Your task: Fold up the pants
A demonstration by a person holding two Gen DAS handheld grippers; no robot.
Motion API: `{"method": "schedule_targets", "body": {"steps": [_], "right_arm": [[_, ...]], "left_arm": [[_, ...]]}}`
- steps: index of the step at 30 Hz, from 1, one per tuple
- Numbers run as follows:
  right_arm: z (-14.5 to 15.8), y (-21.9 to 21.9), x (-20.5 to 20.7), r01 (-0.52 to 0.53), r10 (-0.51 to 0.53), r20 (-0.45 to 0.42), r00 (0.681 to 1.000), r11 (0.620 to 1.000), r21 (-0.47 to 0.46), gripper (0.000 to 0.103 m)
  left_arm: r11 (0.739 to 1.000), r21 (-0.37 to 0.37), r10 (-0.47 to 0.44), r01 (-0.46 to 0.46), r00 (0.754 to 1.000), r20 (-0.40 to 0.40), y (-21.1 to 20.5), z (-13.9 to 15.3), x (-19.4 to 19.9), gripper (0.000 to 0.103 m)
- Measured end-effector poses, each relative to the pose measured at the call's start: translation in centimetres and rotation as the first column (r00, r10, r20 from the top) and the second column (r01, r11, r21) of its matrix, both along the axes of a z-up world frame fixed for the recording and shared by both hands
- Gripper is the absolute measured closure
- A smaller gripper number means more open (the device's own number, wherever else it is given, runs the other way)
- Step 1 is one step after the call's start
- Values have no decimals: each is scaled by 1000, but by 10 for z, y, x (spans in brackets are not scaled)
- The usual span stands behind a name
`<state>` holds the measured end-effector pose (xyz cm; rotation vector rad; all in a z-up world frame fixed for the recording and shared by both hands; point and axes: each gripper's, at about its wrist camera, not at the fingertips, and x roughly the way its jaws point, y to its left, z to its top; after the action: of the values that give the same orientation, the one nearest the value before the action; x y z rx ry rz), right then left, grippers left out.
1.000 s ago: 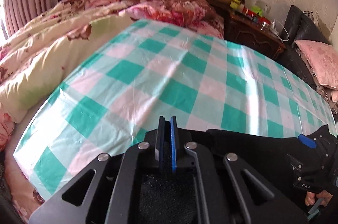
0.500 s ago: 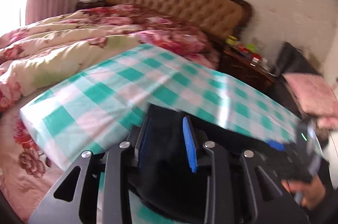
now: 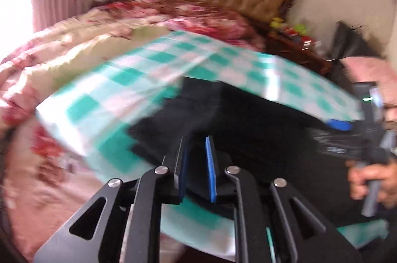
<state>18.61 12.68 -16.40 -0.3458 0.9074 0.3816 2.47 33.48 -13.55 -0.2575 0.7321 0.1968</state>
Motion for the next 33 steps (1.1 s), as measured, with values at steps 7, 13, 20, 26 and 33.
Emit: {"method": "schedule_targets", "body": {"steps": [7, 13, 20, 26, 33], "right_arm": [[0, 0, 0, 0, 0, -2, 1000, 1000, 2, 24], [0, -1, 0, -1, 1, -2, 1000, 1000, 2, 23], [0, -1, 0, 0, 0, -2, 1000, 1000, 2, 22], [0, -1, 1, 5, -5, -2, 1000, 1000, 1, 20], [0, 0, 1, 15, -14, 12, 1000, 1000, -20, 15]], "left_arm": [[1000, -4, 10, -10, 994, -113, -15, -32, 10, 98], [999, -22, 43, -46, 994, -103, -3, -28, 5, 101], [991, -49, 124, -128, 989, -84, 11, -22, 1, 101], [967, 5, 254, -255, 964, -73, 11, 3, -4, 47], [941, 59, 337, -332, 917, -215, 13, -17, 20, 42]]}}
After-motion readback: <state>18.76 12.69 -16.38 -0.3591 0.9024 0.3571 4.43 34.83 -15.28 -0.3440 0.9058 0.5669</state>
